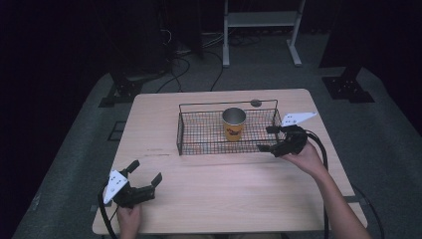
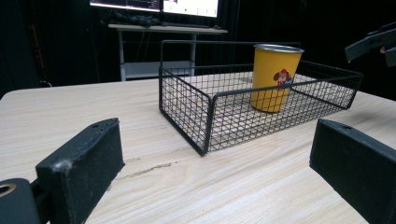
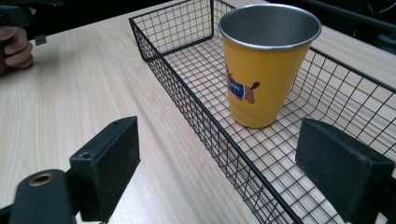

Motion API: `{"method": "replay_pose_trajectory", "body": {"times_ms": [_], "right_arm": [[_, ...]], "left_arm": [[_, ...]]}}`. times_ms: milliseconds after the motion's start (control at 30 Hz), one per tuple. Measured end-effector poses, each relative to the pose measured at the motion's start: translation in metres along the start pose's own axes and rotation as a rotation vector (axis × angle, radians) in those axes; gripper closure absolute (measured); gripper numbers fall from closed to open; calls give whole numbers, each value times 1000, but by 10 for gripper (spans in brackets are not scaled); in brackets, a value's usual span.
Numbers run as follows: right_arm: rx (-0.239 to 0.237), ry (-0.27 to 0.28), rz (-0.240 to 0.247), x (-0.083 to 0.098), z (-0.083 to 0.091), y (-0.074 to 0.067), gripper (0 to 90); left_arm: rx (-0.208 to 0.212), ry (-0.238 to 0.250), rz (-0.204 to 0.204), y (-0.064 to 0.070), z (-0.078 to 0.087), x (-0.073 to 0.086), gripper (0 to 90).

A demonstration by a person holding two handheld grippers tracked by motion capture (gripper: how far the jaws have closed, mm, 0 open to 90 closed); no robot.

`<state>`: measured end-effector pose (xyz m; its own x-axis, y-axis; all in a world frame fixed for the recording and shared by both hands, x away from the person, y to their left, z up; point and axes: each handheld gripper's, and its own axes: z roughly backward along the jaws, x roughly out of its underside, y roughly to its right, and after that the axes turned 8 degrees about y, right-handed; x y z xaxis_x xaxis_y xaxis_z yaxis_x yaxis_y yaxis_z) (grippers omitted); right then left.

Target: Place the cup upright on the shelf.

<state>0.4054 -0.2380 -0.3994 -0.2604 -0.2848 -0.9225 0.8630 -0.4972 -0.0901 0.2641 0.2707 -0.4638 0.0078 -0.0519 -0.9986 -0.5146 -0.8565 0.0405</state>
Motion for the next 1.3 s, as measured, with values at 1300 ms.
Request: {"method": "replay_pose_trajectory", "body": {"times_ms": [1300], "right_arm": [[1,17,-25,45,26,-21,127]], "left_arm": [[2,-2,2,1,-1,0,16]]}}
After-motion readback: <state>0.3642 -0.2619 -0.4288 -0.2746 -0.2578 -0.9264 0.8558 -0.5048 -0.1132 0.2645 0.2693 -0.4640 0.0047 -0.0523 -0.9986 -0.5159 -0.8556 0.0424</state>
